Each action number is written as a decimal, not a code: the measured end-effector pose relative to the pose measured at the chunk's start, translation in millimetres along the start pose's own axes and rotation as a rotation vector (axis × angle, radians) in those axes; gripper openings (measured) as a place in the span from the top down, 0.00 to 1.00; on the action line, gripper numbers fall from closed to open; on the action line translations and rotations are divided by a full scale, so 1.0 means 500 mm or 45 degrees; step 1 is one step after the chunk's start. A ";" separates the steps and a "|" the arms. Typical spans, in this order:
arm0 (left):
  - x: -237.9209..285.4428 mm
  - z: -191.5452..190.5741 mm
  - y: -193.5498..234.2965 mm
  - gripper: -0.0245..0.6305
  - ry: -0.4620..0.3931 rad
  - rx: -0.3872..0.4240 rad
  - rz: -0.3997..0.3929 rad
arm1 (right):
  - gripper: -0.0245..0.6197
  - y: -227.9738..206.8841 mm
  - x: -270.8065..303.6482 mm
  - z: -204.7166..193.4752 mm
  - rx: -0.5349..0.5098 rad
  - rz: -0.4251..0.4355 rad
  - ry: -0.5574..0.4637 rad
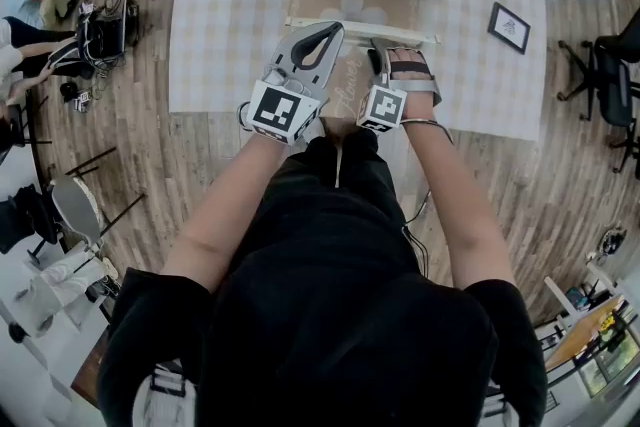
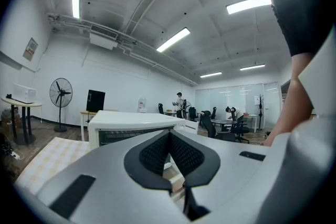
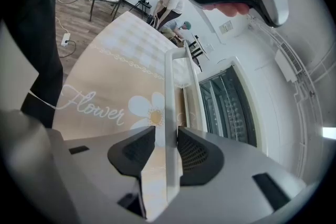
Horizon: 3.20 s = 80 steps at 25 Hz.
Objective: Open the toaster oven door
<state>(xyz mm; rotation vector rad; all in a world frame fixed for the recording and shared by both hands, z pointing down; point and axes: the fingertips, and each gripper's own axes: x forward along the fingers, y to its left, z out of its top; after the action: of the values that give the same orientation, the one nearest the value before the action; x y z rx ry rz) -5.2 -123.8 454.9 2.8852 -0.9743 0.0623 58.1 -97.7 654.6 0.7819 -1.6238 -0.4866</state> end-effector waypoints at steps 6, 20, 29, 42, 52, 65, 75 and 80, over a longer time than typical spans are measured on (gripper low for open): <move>-0.006 -0.013 -0.001 0.94 0.019 -0.004 -0.008 | 0.73 0.036 0.012 -0.006 0.017 0.026 0.013; -0.003 -0.029 0.008 0.94 0.029 -0.009 -0.011 | 0.68 0.084 0.028 -0.011 0.000 -0.024 -0.017; -0.003 -0.042 0.015 0.94 0.052 -0.014 0.002 | 0.68 0.109 0.039 -0.014 0.013 0.016 -0.003; -0.019 -0.054 0.013 0.94 0.049 -0.004 -0.004 | 0.67 0.141 0.048 -0.023 0.021 0.052 0.017; -0.022 -0.052 0.013 0.94 0.051 -0.014 -0.011 | 0.66 0.159 0.056 -0.025 0.032 0.065 0.024; -0.014 -0.043 0.020 0.94 0.056 -0.012 -0.013 | 0.66 0.139 0.025 -0.011 0.066 0.066 -0.010; 0.008 -0.025 0.024 0.94 0.053 -0.003 -0.012 | 0.66 0.023 -0.038 0.038 0.111 -0.021 -0.107; 0.015 -0.008 0.026 0.94 0.040 0.005 -0.008 | 0.68 -0.067 -0.068 0.055 0.234 -0.075 -0.169</move>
<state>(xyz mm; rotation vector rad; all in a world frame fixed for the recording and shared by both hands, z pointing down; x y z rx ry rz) -7.0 -138.3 460.5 2.8816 -0.9606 0.1094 41.0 -99.1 602.3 0.9532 -1.7910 -0.4433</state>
